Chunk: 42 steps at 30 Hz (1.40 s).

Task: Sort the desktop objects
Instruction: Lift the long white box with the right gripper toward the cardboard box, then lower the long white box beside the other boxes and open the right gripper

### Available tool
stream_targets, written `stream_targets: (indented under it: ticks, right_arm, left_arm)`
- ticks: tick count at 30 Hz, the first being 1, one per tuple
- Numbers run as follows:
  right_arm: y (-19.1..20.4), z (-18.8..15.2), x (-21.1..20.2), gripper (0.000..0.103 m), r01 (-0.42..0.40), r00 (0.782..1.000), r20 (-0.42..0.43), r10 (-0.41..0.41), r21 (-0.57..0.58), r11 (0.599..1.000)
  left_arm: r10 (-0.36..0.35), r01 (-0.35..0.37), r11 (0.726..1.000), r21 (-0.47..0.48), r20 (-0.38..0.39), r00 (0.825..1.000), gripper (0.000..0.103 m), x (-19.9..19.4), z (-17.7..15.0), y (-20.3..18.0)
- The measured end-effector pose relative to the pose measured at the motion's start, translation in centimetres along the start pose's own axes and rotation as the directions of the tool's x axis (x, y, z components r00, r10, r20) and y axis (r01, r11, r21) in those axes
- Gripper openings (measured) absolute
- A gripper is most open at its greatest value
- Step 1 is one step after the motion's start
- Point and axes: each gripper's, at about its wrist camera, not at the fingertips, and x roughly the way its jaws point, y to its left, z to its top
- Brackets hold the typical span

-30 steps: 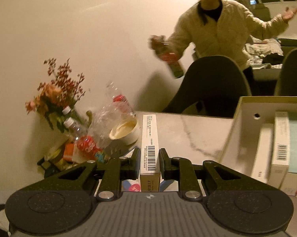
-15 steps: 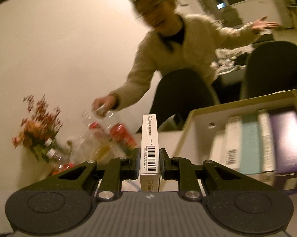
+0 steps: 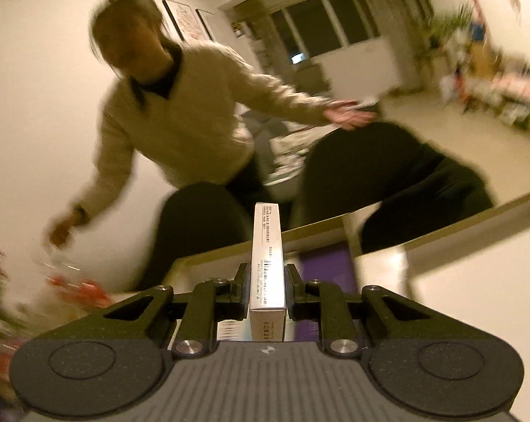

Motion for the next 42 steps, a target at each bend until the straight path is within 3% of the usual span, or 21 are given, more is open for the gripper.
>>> stream_targets:
  ticks: [3, 7, 10, 12, 15, 20, 27, 29, 32, 35, 42]
  right_arm:
    - [0.8, -0.7, 0.4, 0.022, 0.097, 0.995, 0.028, -0.094, -0.112, 0.989]
    - [2.3, -2.1, 1.4, 0.022, 0.226, 0.974, 0.068, -0.216, -0.271, 0.936]
    - [3.0, -3.2, 2.5, 0.022, 0.266, 0.963, 0.064, -0.26, -0.344, 0.9]
    - [3.3, -3.7, 3.2, 0.022, 0.269, 0.962, 0.052, -0.269, -0.37, 0.889]
    - [3.1, -4.0, 3.8, 0.023, 0.231, 0.97, 0.004, -0.245, -0.354, 0.907]
    - [3.2, -3.8, 3.8, 0.049, 0.195, 0.978, -0.007, -0.208, -0.317, 0.928]
    - [3.3, -2.5, 2.5, 0.049, 0.159, 0.987, 0.024, -0.159, -0.285, 0.945]
    - [3.1, -2.2, 1.9, 0.044, 0.16, 0.987, 0.038, -0.155, -0.273, 0.948]
    - [2.5, -2.0, 1.5, 0.025, 0.165, 0.986, 0.04, -0.16, -0.262, 0.951]
    - [1.9, -2.0, 1.8, 0.015, 0.174, 0.984, 0.023, -0.174, -0.252, 0.952]
    - [2.3, -2.3, 1.9, 0.008, 0.123, 0.992, 0.002, -0.126, -0.252, 0.96]
  left_arm:
    - [0.001, -0.001, 1.0, -0.001, 0.0, 1.0, 0.091, 0.0, 0.0, 0.1]
    - [0.003, -0.003, 1.0, -0.003, 0.001, 1.0, 0.091, 0.0, 0.0, 0.1]
    - [0.003, -0.003, 1.0, -0.003, 0.002, 1.0, 0.092, 0.0, 0.1, 0.2]
    - [0.003, -0.003, 1.0, -0.002, 0.002, 1.0, 0.092, 0.0, 0.1, 0.2]
    - [0.003, -0.003, 1.0, -0.002, 0.002, 1.0, 0.092, 0.0, 0.1, 0.3]
    - [0.005, -0.005, 1.0, -0.002, 0.003, 1.0, 0.092, 0.1, 0.1, 0.4]
    - [0.005, -0.005, 1.0, -0.003, 0.004, 1.0, 0.092, 0.0, 0.1, 0.5]
    - [0.007, -0.007, 1.0, -0.003, 0.004, 1.0, 0.092, 0.1, 0.2, 0.5]
    - [0.01, -0.01, 1.0, -0.001, 0.005, 1.0, 0.092, 0.1, 0.1, 0.4]
    - [0.011, -0.011, 1.0, 0.002, 0.005, 1.0, 0.092, 0.1, 0.1, 0.4]
    - [0.012, -0.012, 1.0, 0.005, 0.003, 1.0, 0.092, 0.1, 0.1, 0.3]
